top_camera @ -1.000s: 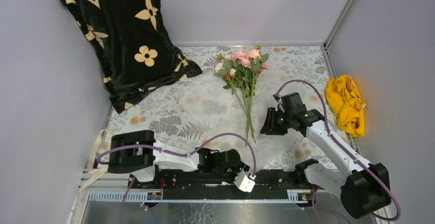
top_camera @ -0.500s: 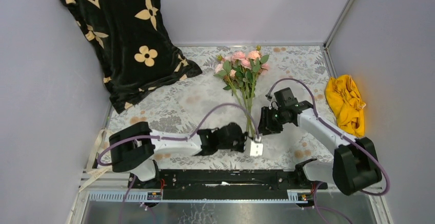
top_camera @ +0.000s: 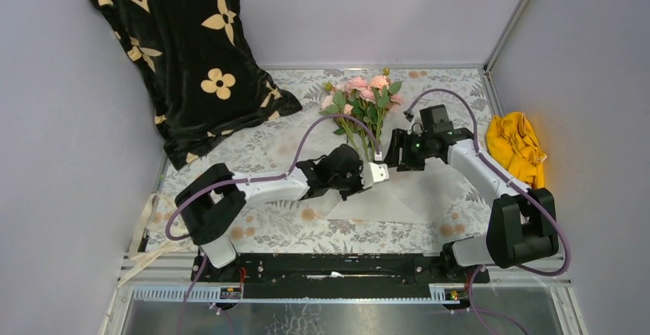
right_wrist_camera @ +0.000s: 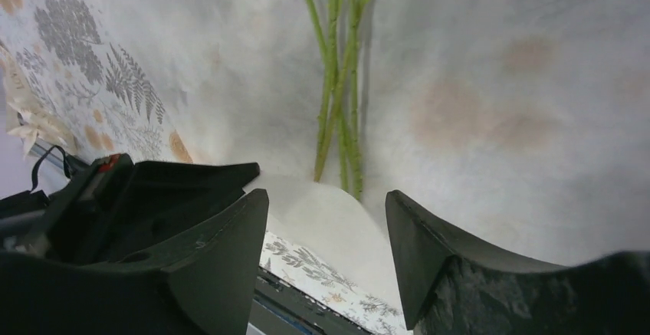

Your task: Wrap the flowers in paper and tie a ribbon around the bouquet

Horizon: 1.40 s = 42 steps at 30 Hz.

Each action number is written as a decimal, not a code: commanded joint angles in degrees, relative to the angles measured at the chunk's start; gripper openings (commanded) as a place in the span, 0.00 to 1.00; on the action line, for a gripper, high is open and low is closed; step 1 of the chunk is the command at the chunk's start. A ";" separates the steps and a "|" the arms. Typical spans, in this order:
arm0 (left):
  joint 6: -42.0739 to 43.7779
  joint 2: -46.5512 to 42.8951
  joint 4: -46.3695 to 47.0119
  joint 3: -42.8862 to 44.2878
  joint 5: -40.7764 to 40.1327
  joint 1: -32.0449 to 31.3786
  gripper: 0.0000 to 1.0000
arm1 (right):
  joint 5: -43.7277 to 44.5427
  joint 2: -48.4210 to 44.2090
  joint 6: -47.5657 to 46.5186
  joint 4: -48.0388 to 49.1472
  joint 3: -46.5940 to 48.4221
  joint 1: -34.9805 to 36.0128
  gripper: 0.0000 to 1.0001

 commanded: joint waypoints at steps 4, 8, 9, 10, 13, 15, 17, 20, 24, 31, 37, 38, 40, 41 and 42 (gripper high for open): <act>-15.95 0.54 -0.11 -0.04 1.41 4.55 0.00 | -11.91 -2.08 -3.86 4.95 -1.14 -2.81 0.71; -19.58 -0.19 4.81 -2.81 1.50 6.20 0.00 | -11.37 -4.52 0.22 7.43 -8.36 -2.81 0.76; -19.77 -0.40 5.82 -3.65 1.39 6.40 0.00 | -12.50 -4.97 0.80 8.36 -9.96 -2.81 0.77; -20.16 -0.46 6.66 -4.19 1.23 6.63 0.00 | -13.25 -5.47 1.51 9.12 -11.64 -2.81 0.77; -20.92 -0.44 7.79 -5.16 1.65 7.09 0.00 | -12.41 -6.66 2.50 10.74 -15.58 -2.80 0.78; -20.93 -0.70 9.27 -6.06 0.85 7.46 0.00 | -12.96 -7.03 3.57 13.14 -18.06 -2.78 0.79; -22.44 -0.78 10.75 -6.76 -0.53 7.84 0.00 | -13.22 -7.14 5.19 15.94 -20.61 -2.78 0.79; -22.65 -0.92 11.64 -7.41 -0.39 7.89 0.00 | -10.77 -6.62 5.53 17.34 -22.98 -2.75 0.79; -23.62 -0.47 13.55 -7.66 -0.18 7.83 0.00 | -12.80 -4.68 6.10 19.90 -24.61 -2.73 0.77; -23.93 0.41 15.01 -7.99 -2.95 7.87 0.00 | -17.78 -2.17 8.18 23.07 -26.77 -2.72 0.45; -23.89 0.03 15.94 -9.07 -5.86 7.75 0.00 | -15.53 -3.43 10.04 23.92 -27.44 -2.73 0.12; -23.51 -0.26 15.74 -8.97 -6.55 7.76 0.00 | -14.53 -3.34 10.30 23.91 -27.48 -2.72 0.10; -22.33 -1.44 13.66 -7.83 -6.93 7.55 0.25 | -13.34 -2.73 10.98 24.32 -27.38 -2.72 0.05; -21.63 -2.48 11.79 -7.01 -6.64 7.19 0.33 | -13.12 -2.47 11.29 24.57 -27.32 -2.72 0.03; -18.80 -3.62 9.62 -6.10 -6.40 6.61 0.37 | -12.73 -2.41 11.45 24.65 -27.21 -2.72 0.00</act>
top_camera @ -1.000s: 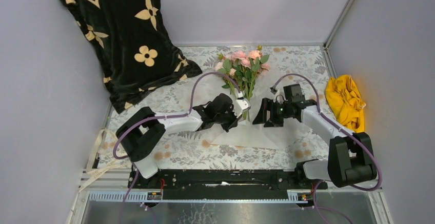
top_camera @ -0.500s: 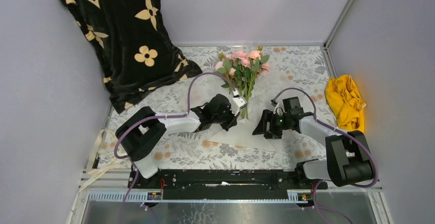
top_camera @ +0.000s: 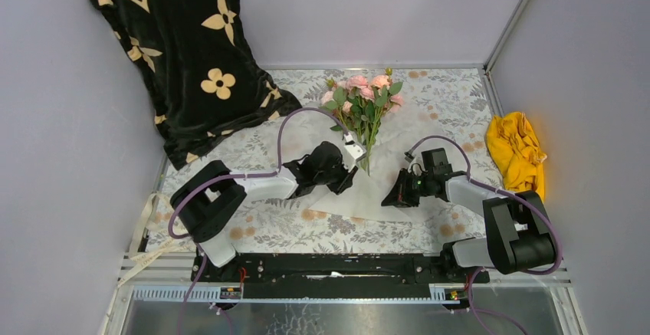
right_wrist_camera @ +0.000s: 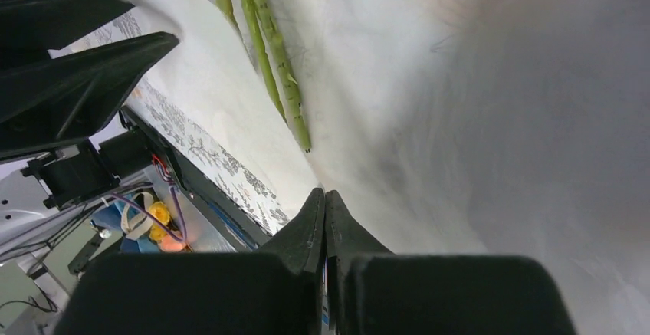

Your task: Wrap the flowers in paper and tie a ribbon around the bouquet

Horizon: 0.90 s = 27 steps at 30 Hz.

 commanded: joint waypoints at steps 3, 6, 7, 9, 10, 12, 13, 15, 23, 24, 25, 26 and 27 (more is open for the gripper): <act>8.97 -8.34 -7.68 2.19 -1.99 -3.42 0.44 | 4.30 -0.56 1.60 0.85 1.08 0.18 0.00; 10.00 -11.67 -10.31 -1.03 -1.48 -4.21 0.44 | 5.47 -0.80 1.92 0.28 1.52 0.18 0.00; 10.70 -12.36 -10.35 -1.86 -1.59 -4.93 0.36 | 5.67 -0.88 2.26 0.37 1.39 0.18 0.00; 13.31 -12.89 -9.42 -3.34 -0.37 -7.37 0.24 | 5.96 -0.94 2.90 0.98 0.83 0.18 0.00; 14.18 -12.43 -8.65 -3.87 1.06 -8.30 0.22 | 6.01 -0.98 3.27 1.39 0.56 0.18 0.00; 13.85 -10.26 -5.05 -4.73 2.35 -8.59 0.19 | 6.10 -0.98 3.78 1.89 0.26 0.18 0.00; 13.42 -8.79 -2.66 -4.97 0.86 -8.48 0.16 | 6.34 -1.10 3.79 1.84 0.32 0.18 0.00; 12.70 -5.05 0.58 -5.07 -2.34 -7.79 0.14 | 7.12 -1.59 3.69 1.12 0.39 0.18 0.00; 7.73 -2.82 -6.35 -6.22 -6.63 -6.62 0.09 | 8.34 -3.08 3.69 0.33 0.06 0.19 0.00; 6.68 -4.09 -7.32 -6.47 -6.79 -6.73 0.07 | 8.47 -3.07 3.69 0.27 0.04 0.18 0.00; 6.72 -5.46 -7.50 -7.03 -6.25 -7.28 0.05 | 8.74 -3.05 3.67 0.06 0.05 0.16 0.00; 6.63 -6.76 -7.45 -7.47 -6.29 -7.73 0.05 | 9.03 -3.01 3.64 -0.18 0.15 0.16 0.00; 6.19 -7.87 -7.40 -7.60 -7.09 -7.83 0.05 | 9.27 -2.94 3.51 -0.53 0.31 0.18 0.00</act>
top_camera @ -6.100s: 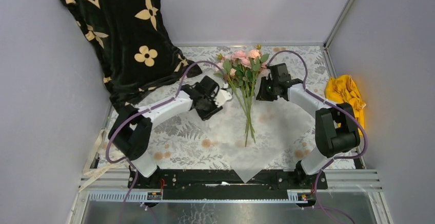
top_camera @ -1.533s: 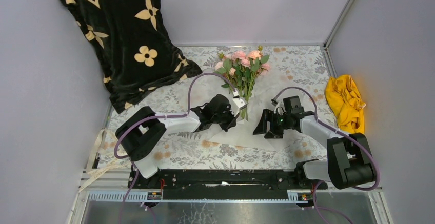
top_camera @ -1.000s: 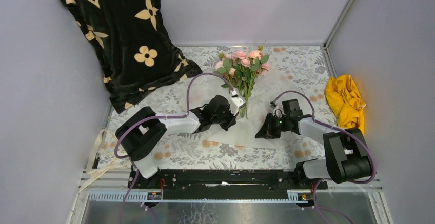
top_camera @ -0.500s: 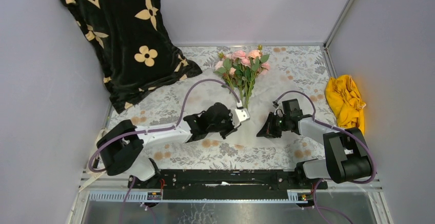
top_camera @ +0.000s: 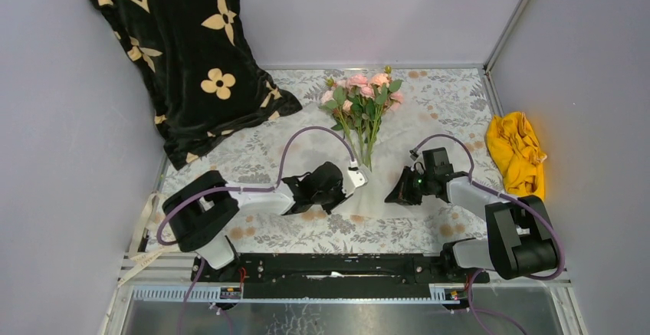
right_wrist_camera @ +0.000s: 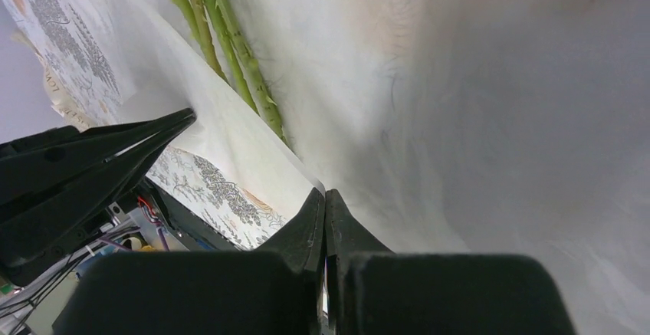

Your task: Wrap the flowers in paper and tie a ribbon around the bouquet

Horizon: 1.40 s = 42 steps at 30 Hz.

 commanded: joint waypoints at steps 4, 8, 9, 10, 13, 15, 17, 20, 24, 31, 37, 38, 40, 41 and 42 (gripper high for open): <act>-10.59 -5.11 -8.68 1.02 -4.21 0.11 0.07 | 2.95 -1.33 -0.33 -2.77 1.49 0.10 0.00; -19.40 -4.81 -13.34 -0.62 2.09 0.51 0.11 | 2.34 -1.76 0.63 -2.13 0.84 0.14 0.00; -21.59 -4.76 -13.56 -1.26 1.23 0.58 0.12 | 2.05 -1.69 0.64 -2.00 0.87 0.14 0.00; -22.85 -4.76 -13.67 -1.70 0.39 0.66 0.12 | 2.12 -1.74 0.32 -2.42 1.09 0.14 0.00; -24.28 -4.60 -13.82 -2.00 -1.43 1.26 0.13 | 3.20 -2.31 -0.80 -4.33 1.81 0.14 0.00; -25.69 -4.21 -14.55 -2.10 -2.27 2.30 0.13 | 3.48 -2.63 -1.37 -5.21 2.35 0.19 0.00; -27.67 -4.29 -16.51 -2.19 -2.82 3.30 0.12 | 3.65 -2.79 -1.63 -5.79 2.79 0.14 0.00; -29.07 -6.42 -20.99 -3.28 -2.50 3.41 0.10 | 4.14 -2.82 -1.66 -5.93 2.79 0.14 0.00; -32.92 -9.99 -24.00 -9.23 -1.46 4.74 0.10 | 2.73 -2.33 -0.33 -4.37 2.44 0.12 0.00; -23.76 -12.16 -22.54 -2.91 1.23 6.97 0.09 | 4.76 -3.07 -0.24 -5.84 1.91 0.14 0.00; -2.56 -12.31 -28.33 8.42 29.67 6.50 0.14 | 6.04 -4.79 0.28 -6.10 1.83 0.14 0.01; -1.48 -11.67 -27.46 9.97 31.22 5.75 0.15 | 6.07 -4.65 0.34 -5.74 1.74 0.14 0.02; -2.22 -8.88 -22.57 12.32 30.00 4.30 0.16 | 5.82 -4.14 0.46 -5.14 1.84 0.14 0.03; -4.49 -6.82 -18.63 13.14 27.57 3.85 0.16 | 5.76 -3.92 0.50 -5.10 1.89 0.14 0.04; -9.00 -4.71 -13.74 13.39 24.57 3.75 0.17 | 5.94 -3.80 0.52 -5.12 1.95 0.14 0.04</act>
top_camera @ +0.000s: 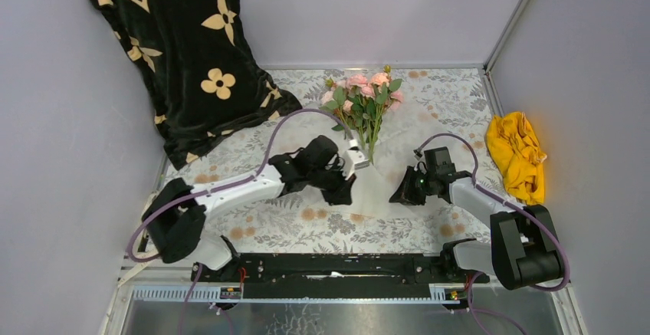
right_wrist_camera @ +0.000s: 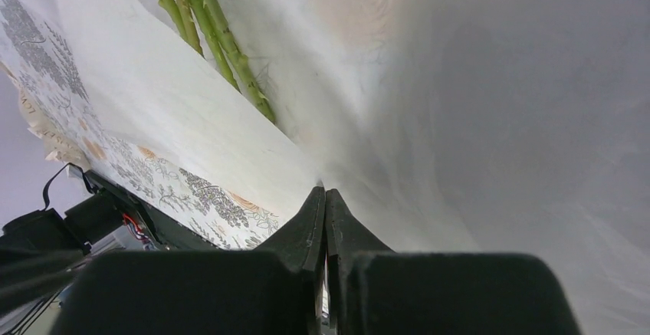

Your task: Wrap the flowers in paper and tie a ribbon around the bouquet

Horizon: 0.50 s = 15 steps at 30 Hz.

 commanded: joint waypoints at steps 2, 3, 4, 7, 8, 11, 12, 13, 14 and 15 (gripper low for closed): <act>-8.16 11.67 20.92 1.79 -6.63 -1.40 0.21 | 1.78 -0.39 0.61 0.41 1.00 0.14 0.08; -11.18 13.89 26.00 0.64 -11.38 -1.43 0.22 | 2.16 -0.51 0.68 0.37 0.94 0.10 0.09; -12.83 15.96 29.75 -0.36 -15.48 -1.49 0.23 | 2.58 -0.65 0.71 0.15 1.02 0.13 0.10; -11.59 19.20 32.43 -1.95 -17.32 -2.36 0.24 | 3.98 -1.23 0.63 -0.87 0.97 0.14 0.15; -12.13 19.94 31.15 -1.54 -18.07 -2.45 0.24 | 4.32 -1.50 0.62 -1.28 1.04 0.14 0.16; -13.34 21.61 29.96 -1.73 -21.22 -2.49 0.24 | 6.28 -2.52 -0.09 -4.09 2.48 0.10 0.24; -13.30 21.69 30.60 -2.34 -21.23 -2.53 0.24 | 7.76 -2.93 -0.43 -6.08 3.61 0.18 0.28; -13.51 21.62 30.86 -2.84 -21.59 -2.60 0.24 | 9.80 -3.62 -0.81 -8.18 4.94 0.15 0.34; -13.86 21.57 30.71 -3.15 -21.71 -2.74 0.24 | 11.77 -4.90 -1.10 -10.66 6.42 0.14 0.40; -14.28 21.56 30.58 -3.34 -21.78 -2.86 0.24 | 13.92 -6.09 -1.09 -13.08 7.81 0.18 0.46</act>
